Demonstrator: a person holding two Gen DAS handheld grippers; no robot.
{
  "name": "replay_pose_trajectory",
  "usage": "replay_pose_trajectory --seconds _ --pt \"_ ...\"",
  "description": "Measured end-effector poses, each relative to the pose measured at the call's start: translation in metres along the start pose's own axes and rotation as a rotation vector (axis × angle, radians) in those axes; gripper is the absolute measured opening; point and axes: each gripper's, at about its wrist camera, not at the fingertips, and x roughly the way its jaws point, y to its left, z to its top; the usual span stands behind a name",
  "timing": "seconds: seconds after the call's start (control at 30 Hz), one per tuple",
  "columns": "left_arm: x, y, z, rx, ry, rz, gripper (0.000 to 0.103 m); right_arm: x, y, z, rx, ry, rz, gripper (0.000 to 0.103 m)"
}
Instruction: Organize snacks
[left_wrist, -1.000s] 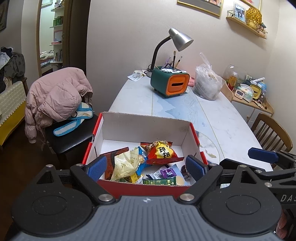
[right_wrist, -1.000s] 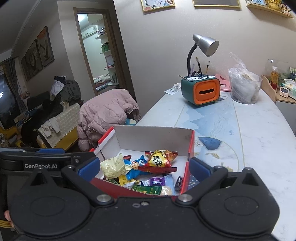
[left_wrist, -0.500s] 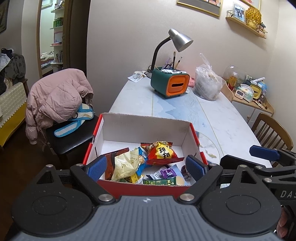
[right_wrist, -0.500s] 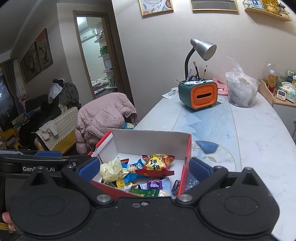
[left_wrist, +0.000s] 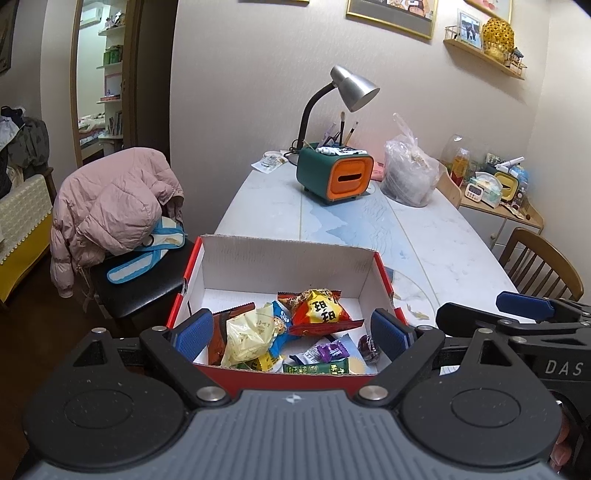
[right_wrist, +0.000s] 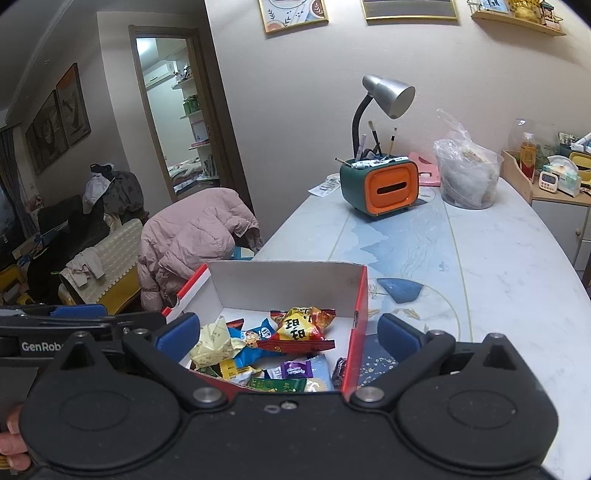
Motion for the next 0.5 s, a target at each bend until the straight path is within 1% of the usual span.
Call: replay_pose_trajectory --seconds 0.23,0.5 --pt "-0.0020 0.0002 -0.0008 -0.003 -0.006 0.000 0.092 0.0005 -0.0013 -0.0002 0.003 0.004 0.000 0.103" --pt "-0.0016 0.0007 -0.0009 -0.016 0.012 -0.002 0.092 0.0034 -0.0018 -0.0007 0.010 0.018 -0.002 0.103"
